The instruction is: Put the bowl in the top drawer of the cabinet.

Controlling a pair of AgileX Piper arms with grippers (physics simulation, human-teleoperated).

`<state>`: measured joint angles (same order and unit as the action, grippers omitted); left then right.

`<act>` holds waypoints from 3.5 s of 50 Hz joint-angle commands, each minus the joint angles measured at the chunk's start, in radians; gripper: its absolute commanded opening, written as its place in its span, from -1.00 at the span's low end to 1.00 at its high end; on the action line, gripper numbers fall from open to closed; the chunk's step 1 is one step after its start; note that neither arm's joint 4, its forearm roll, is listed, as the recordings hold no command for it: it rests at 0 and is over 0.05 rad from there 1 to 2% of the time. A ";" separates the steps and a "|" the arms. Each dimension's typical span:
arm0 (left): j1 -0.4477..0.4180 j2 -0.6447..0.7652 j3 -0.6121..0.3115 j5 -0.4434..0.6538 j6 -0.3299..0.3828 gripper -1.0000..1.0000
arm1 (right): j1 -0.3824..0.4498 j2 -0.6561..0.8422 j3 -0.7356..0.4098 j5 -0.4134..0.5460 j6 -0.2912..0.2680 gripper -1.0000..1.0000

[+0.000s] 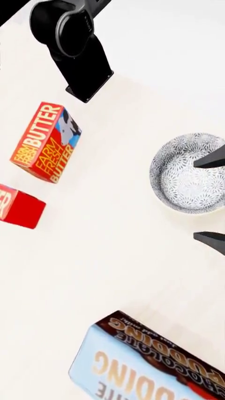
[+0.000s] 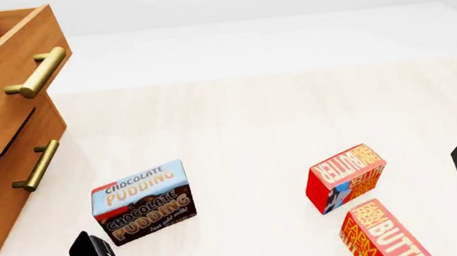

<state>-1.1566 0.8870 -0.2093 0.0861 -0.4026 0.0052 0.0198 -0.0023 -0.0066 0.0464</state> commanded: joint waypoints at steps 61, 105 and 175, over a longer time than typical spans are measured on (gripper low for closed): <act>0.033 0.135 0.086 -0.234 -0.035 1.00 | -0.021 0.052 0.001 -0.026 -0.004 1.00; 0.007 0.286 0.122 -0.391 -0.091 1.00 | -0.030 0.094 0.001 -0.050 -0.008 1.00; -0.037 0.534 0.145 -0.660 -0.169 1.00 | -0.040 0.167 0.002 -0.092 -0.016 1.00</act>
<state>-1.1884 1.4048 -0.0666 -0.5531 -0.5650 -0.0342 0.1845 -0.0006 -0.0966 0.0305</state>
